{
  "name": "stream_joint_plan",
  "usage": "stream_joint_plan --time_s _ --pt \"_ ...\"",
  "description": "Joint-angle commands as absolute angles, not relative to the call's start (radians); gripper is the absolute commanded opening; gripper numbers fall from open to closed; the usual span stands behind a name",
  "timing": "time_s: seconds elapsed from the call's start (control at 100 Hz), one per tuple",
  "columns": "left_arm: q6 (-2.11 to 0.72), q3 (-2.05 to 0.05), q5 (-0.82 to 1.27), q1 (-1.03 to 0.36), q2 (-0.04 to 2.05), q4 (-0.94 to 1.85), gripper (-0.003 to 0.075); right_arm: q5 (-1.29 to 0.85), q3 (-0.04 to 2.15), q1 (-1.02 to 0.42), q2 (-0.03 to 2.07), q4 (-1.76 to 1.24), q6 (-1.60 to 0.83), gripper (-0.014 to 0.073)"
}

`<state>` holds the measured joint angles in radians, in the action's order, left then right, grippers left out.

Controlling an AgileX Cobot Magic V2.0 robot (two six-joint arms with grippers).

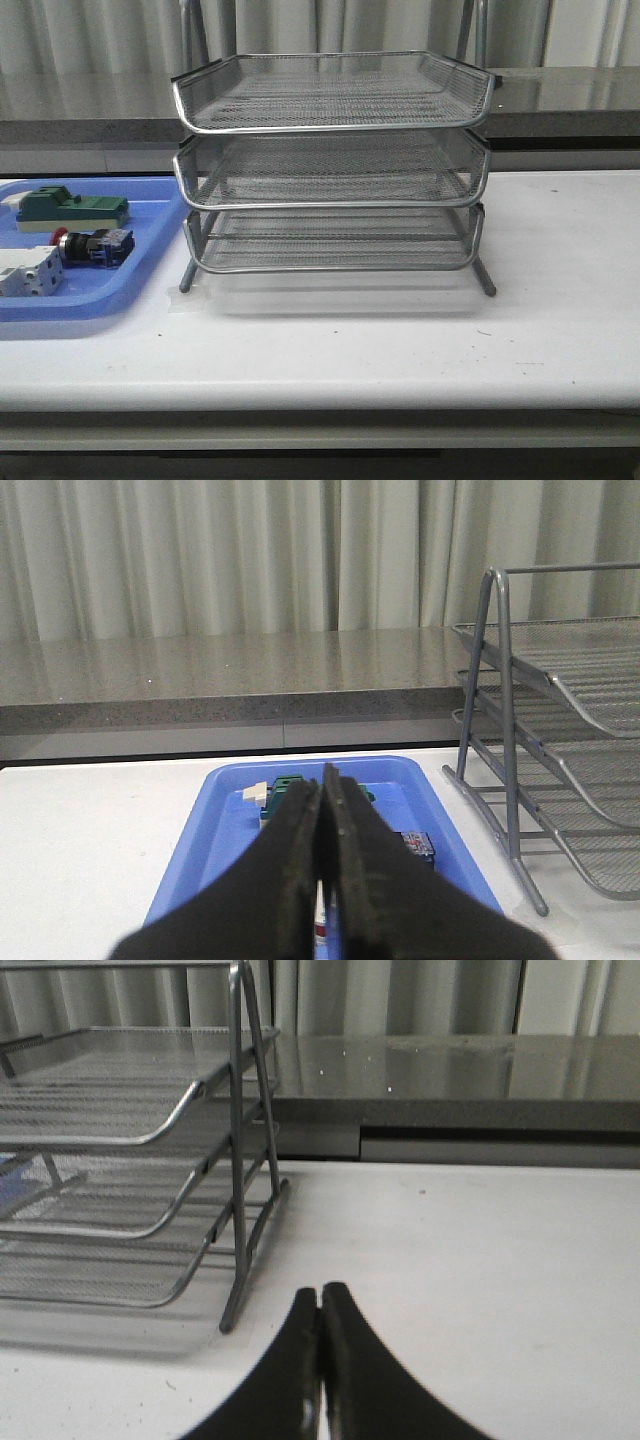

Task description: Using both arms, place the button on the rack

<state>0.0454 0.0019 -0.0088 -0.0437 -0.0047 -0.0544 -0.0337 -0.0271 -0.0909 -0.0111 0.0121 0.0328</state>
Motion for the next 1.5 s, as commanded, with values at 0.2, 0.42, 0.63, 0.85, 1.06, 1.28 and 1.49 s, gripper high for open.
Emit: stream_joint_plan --time_s 0.2,0.42,0.63,0.85,1.06,1.28,1.49 --pt "0.059 0.049 -0.095 -0.051 -0.036 -0.055 -0.002 0.0 0.141 -0.086 0.003 -0.03 0.034 -0.006" --pt "0.059 0.049 -0.095 -0.051 -0.036 -0.055 -0.002 -0.274 0.367 -0.086 0.181 -0.05 0.034 -0.006" --pt "0.059 0.049 -0.095 -0.051 -0.036 -0.055 -0.002 -0.519 0.584 -0.086 0.435 -0.144 0.034 -0.006" --pt "0.059 0.049 -0.095 -0.051 -0.036 -0.055 -0.002 -0.557 0.679 -0.086 0.651 -0.28 0.034 -0.006" --pt "0.059 0.049 -0.095 -0.051 -0.036 -0.055 -0.002 -0.539 0.679 -0.086 0.782 -0.467 0.034 -0.006" --pt "0.059 0.049 -0.095 -0.051 -0.036 -0.055 -0.002 -0.536 0.679 -0.088 0.934 -0.583 0.033 -0.0032" --pt "0.059 0.049 -0.095 -0.051 -0.036 -0.055 -0.002 -0.512 0.679 -0.089 1.054 -0.636 0.033 0.0296"
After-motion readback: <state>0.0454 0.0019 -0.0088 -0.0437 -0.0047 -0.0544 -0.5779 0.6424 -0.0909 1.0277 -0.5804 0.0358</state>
